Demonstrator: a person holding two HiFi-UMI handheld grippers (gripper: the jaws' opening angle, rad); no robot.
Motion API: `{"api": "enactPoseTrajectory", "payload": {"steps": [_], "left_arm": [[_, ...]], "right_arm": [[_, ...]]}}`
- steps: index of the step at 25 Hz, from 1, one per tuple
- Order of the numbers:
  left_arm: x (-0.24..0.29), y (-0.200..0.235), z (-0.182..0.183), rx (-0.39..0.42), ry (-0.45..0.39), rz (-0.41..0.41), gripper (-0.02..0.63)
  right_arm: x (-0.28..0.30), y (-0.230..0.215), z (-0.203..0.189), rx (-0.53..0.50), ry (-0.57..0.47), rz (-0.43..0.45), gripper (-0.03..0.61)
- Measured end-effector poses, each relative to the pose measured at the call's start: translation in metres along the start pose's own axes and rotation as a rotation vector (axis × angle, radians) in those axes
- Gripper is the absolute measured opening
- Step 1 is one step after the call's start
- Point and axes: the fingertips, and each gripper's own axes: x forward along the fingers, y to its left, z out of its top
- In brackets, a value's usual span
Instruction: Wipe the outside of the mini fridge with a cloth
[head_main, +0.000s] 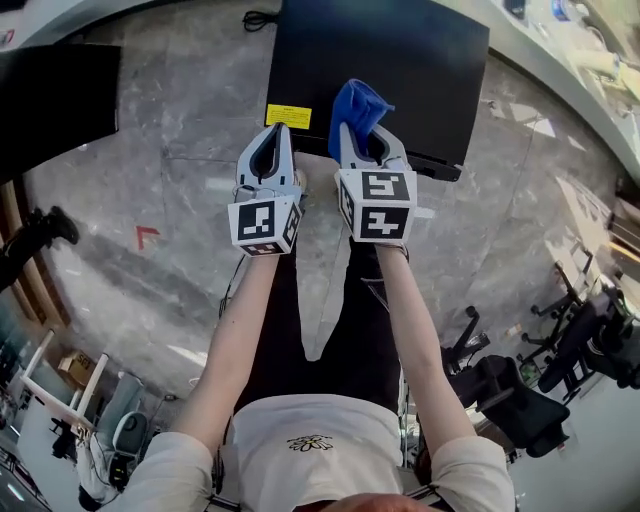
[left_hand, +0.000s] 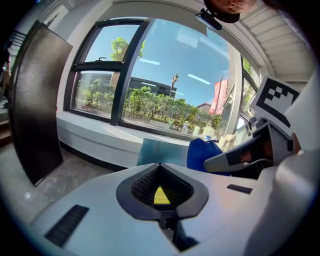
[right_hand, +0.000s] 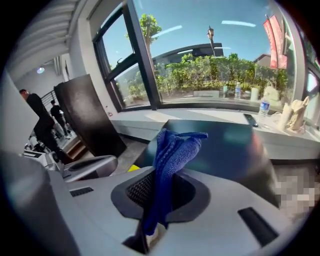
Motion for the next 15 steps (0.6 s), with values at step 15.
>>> {"api": "enactPoseTrajectory", "payload": {"steps": [15], "left_arm": [[-0.053, 0.127, -0.018, -0.088, -0.006, 0.198, 0.005]], "right_arm": [[0.094, 0.114, -0.009, 0.001, 0.107, 0.145, 0.061]]}}
